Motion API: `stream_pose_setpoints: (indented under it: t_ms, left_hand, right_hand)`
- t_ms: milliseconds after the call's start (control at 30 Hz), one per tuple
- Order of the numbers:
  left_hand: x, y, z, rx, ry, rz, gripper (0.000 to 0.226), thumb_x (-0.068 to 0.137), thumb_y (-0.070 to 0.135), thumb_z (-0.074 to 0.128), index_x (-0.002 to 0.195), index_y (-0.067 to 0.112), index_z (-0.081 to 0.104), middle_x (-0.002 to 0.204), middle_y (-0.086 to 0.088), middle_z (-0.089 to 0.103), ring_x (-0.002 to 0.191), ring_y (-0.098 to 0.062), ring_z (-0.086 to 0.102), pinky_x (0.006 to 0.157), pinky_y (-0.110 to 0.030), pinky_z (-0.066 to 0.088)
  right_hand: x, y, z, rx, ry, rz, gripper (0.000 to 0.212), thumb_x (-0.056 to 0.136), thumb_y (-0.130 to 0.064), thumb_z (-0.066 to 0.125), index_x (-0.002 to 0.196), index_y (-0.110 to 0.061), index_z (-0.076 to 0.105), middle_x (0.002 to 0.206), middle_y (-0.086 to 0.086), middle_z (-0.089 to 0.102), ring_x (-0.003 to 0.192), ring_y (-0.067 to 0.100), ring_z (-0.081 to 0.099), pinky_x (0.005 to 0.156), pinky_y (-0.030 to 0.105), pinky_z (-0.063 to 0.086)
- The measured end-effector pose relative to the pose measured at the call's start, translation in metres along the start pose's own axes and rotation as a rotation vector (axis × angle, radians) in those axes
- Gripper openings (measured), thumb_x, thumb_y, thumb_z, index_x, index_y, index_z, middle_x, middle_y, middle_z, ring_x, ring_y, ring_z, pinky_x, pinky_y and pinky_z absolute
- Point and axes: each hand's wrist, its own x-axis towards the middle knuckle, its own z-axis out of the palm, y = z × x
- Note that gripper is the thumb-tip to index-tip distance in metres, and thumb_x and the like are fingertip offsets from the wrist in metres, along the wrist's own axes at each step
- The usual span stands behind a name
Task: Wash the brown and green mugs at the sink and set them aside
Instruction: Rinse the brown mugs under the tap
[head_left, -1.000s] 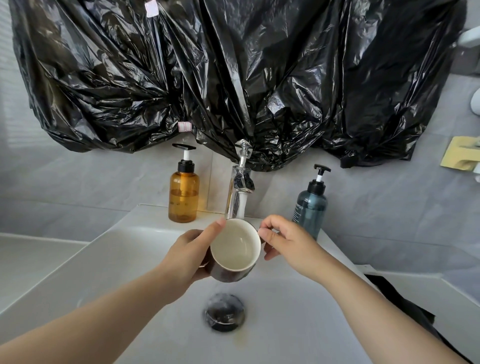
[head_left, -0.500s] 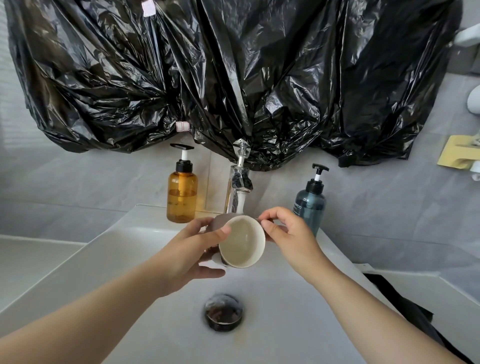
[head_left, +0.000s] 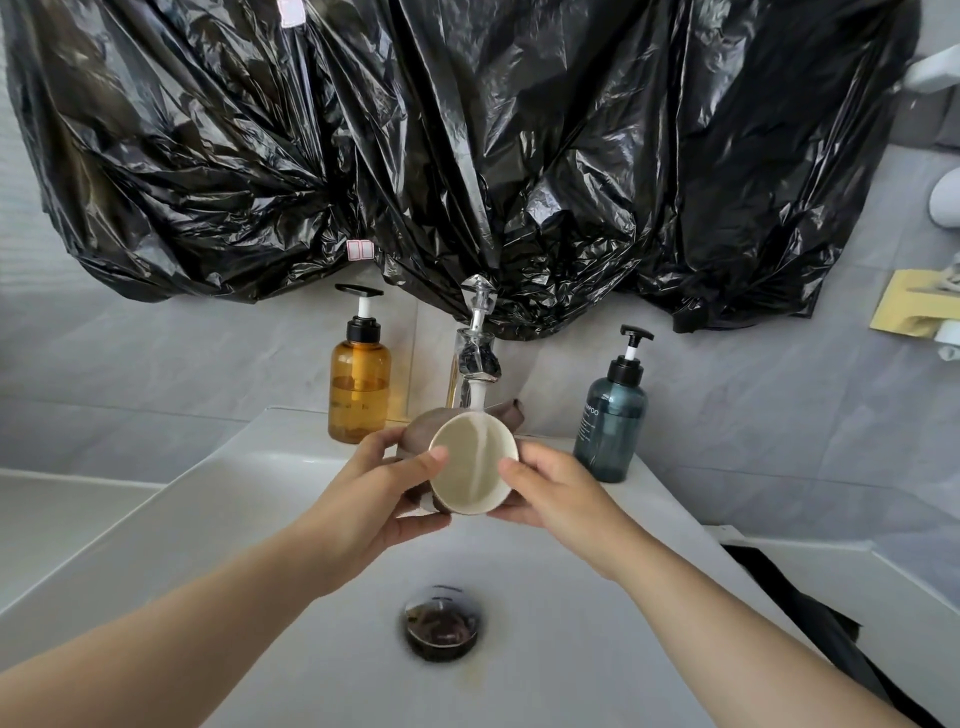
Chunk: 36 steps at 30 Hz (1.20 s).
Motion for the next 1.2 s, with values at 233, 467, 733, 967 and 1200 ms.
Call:
stream_pose_setpoints:
  t_ms: [233, 467, 733, 967, 1200]
  left_hand:
    - [-0.003, 0.002, -0.003, 0.215, 0.008, -0.08, 0.047, 0.08, 0.032, 0.079, 0.114, 0.005, 0.061, 0.079, -0.011, 0.053, 0.066, -0.02, 0.06, 0.078, -0.045, 0.061]
    - [0.0, -0.001, -0.003, 0.044, 0.034, -0.087, 0.042, 0.088, 0.028, 0.07, 0.118, 0.0, 0.058, 0.089, -0.012, 0.046, 0.077, -0.026, 0.062, 0.079, -0.045, 0.061]
    - [-0.001, 0.001, -0.005, 0.223, 0.054, -0.092, 0.057, 0.077, 0.036, 0.082, 0.119, 0.006, 0.059, 0.095, -0.012, 0.057, 0.07, -0.025, 0.067, 0.078, -0.047, 0.061]
    - [0.001, 0.0, -0.003, -0.008, 0.055, -0.073, 0.032, 0.088, 0.025, 0.068, 0.108, 0.001, 0.061, 0.102, -0.017, 0.05, 0.087, -0.034, 0.064, 0.069, -0.04, 0.063]
    - [0.002, 0.0, -0.005, 0.14, 0.038, -0.095, 0.08, 0.059, 0.026, 0.093, 0.126, 0.011, 0.053, 0.105, -0.014, 0.066, 0.085, -0.029, 0.075, 0.077, -0.04, 0.062]
  right_hand:
    - [0.002, 0.0, 0.0, -0.578, 0.196, -0.238, 0.042, 0.098, -0.028, 0.05, 0.061, -0.014, 0.038, 0.057, -0.003, 0.036, 0.057, 0.009, 0.034, 0.056, 0.034, 0.042]
    - [0.004, 0.002, 0.009, -0.302, 0.068, 0.082, 0.029, 0.095, -0.02, 0.049, 0.098, 0.007, 0.061, 0.102, 0.02, 0.071, 0.079, 0.02, 0.075, 0.089, 0.051, 0.055]
    - [-0.001, -0.008, 0.01, -0.634, 0.232, -0.154, 0.042, 0.096, -0.018, 0.047, 0.056, -0.015, 0.034, 0.056, -0.001, 0.04, 0.049, 0.008, 0.042, 0.062, 0.041, 0.054]
    - [0.0, -0.007, 0.01, -0.3, 0.067, 0.138, 0.027, 0.094, -0.023, 0.047, 0.092, 0.002, 0.059, 0.109, 0.016, 0.069, 0.075, 0.021, 0.075, 0.095, 0.049, 0.052]
    - [-0.001, -0.009, 0.009, -0.498, 0.243, -0.093, 0.028, 0.088, -0.018, 0.042, 0.061, -0.009, 0.04, 0.066, 0.008, 0.047, 0.064, 0.02, 0.063, 0.068, 0.058, 0.056]
